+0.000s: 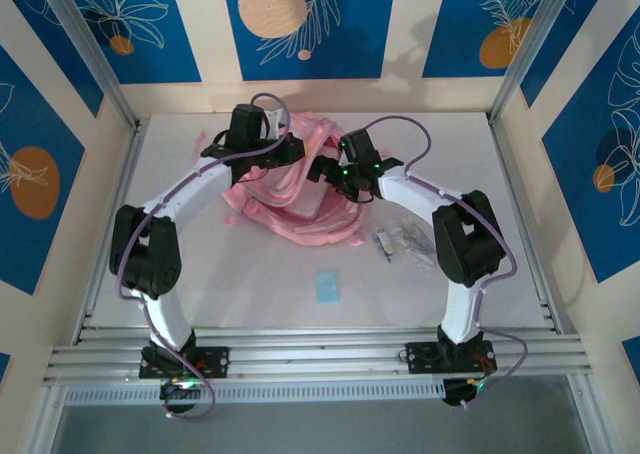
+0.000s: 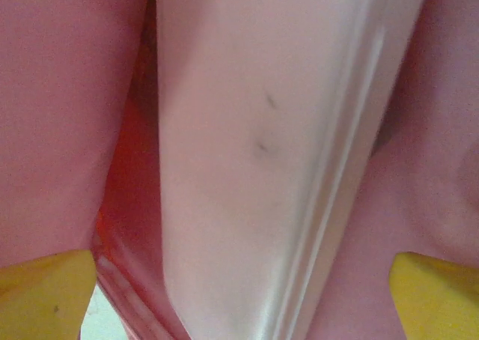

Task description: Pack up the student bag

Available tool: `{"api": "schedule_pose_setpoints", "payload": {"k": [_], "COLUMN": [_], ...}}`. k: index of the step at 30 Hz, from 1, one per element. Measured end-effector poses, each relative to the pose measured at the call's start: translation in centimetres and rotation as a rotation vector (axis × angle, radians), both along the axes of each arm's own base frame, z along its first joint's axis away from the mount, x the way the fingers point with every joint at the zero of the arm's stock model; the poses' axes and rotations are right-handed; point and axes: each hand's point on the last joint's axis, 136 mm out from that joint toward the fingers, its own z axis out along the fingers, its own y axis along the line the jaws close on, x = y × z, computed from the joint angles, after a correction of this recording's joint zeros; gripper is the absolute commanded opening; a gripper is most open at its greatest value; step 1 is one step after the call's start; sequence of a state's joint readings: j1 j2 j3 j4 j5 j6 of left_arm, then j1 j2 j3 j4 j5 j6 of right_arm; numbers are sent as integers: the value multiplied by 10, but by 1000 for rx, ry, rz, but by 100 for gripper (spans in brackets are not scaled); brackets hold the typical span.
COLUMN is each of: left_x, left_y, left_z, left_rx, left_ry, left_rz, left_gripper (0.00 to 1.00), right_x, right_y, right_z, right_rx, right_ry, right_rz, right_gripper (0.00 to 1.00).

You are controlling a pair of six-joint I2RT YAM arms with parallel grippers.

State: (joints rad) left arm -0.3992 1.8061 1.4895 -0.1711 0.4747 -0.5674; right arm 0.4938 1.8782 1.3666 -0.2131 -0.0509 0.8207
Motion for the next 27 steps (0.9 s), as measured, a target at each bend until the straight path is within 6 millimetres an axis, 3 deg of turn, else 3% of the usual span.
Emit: {"api": "schedule_pose_setpoints", "payload": {"k": [5,9,15,21,27], "left_x": [0,-3,-5,-2,5], "left_y": [0,1,1,5,16], "left_z": [0,-1,1,1,-4], "left_rx": [0,-1,-8,-9,14], "left_ry": [1,3,1,11,7], "left_rz": [0,-2,-1,25,79], "left_gripper": [0,0,0,0,0], "right_x": [-3,0,0,20,36], "right_y": [1,8,36,74,93], "right_z": [-2,-7,-43,-40,-32], "right_rx": [24,44,46,119,226], "right_ry": [-8,-13,49,45,11], "right_rz": [10,24,64,79,98], "right_gripper": [60,60,60,49,42]}}
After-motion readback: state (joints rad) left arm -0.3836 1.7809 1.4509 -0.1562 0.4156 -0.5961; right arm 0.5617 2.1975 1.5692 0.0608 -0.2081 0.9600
